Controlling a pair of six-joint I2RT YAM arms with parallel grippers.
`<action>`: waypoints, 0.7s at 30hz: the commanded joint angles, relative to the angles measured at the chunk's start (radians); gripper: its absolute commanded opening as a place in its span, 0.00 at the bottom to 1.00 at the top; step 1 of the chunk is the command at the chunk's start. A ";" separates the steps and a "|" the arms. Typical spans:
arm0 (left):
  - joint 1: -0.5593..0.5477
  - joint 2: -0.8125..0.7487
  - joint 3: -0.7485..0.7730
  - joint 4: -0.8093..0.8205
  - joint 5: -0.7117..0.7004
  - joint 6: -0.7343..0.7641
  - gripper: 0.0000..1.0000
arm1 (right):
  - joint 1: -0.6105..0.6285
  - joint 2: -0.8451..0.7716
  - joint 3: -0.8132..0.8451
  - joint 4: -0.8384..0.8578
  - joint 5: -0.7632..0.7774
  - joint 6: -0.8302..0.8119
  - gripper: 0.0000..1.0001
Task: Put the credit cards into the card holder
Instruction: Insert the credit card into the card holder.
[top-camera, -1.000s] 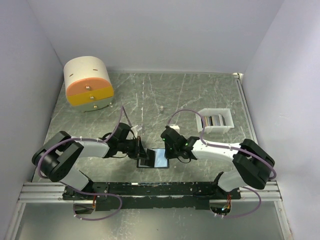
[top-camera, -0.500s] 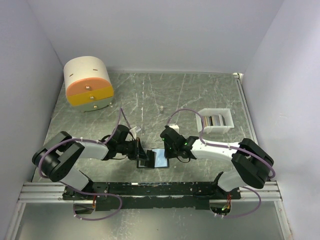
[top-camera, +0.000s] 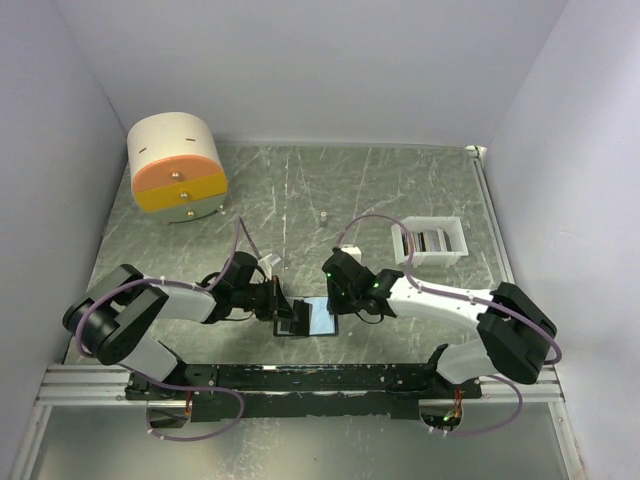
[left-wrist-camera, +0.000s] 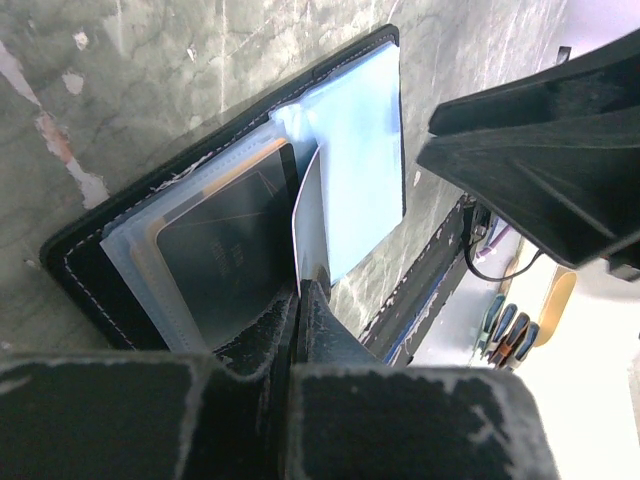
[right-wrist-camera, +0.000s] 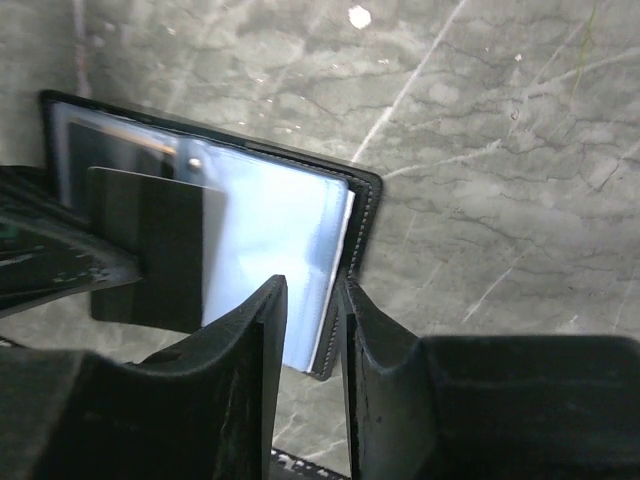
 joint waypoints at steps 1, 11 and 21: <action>-0.003 0.011 -0.029 -0.019 -0.079 0.025 0.07 | 0.005 -0.062 0.033 -0.041 0.018 0.029 0.28; -0.003 0.023 -0.018 -0.019 -0.086 0.022 0.07 | 0.006 -0.094 0.014 0.024 -0.021 0.055 0.29; -0.004 0.029 -0.002 -0.032 -0.087 0.013 0.07 | 0.006 -0.066 -0.011 0.085 -0.041 0.027 0.29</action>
